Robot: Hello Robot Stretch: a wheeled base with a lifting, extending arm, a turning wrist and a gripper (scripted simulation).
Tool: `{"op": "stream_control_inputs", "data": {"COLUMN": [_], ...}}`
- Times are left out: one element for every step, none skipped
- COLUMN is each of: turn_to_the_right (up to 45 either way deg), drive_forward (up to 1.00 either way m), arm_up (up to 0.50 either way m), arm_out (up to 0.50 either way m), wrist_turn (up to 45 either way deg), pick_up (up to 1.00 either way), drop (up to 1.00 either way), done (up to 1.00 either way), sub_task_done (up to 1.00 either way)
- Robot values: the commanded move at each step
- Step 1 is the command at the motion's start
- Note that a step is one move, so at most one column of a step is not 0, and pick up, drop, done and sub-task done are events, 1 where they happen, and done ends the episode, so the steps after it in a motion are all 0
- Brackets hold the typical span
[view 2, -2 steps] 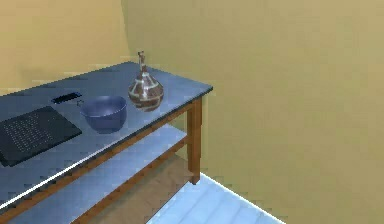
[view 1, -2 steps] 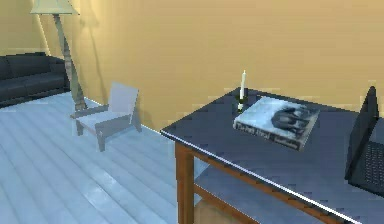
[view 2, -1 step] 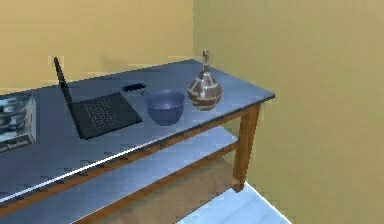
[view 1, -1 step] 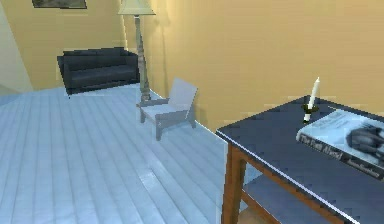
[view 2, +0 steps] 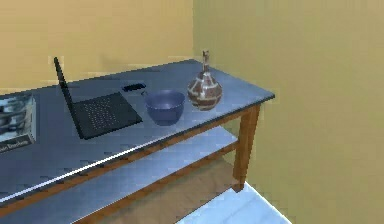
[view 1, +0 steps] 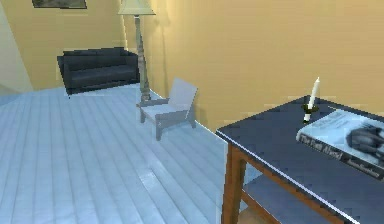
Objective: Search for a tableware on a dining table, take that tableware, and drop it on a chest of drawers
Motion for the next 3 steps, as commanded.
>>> {"op": "stream_control_inputs", "data": {"turn_to_the_right": [0.0,0.0,0.0], "drive_forward": [0.0,0.0,0.0], "arm_up": [0.38,0.0,0.0], "arm_out": [0.0,0.44,0.0], "wrist_turn": [0.0,0.0,45.0], "pick_up": [0.0,0.0,0.0], "drop": [0.0,0.0,0.0], "done": [0.0,0.0,0.0], "sub_task_done": [0.0,0.0,0.0]}}
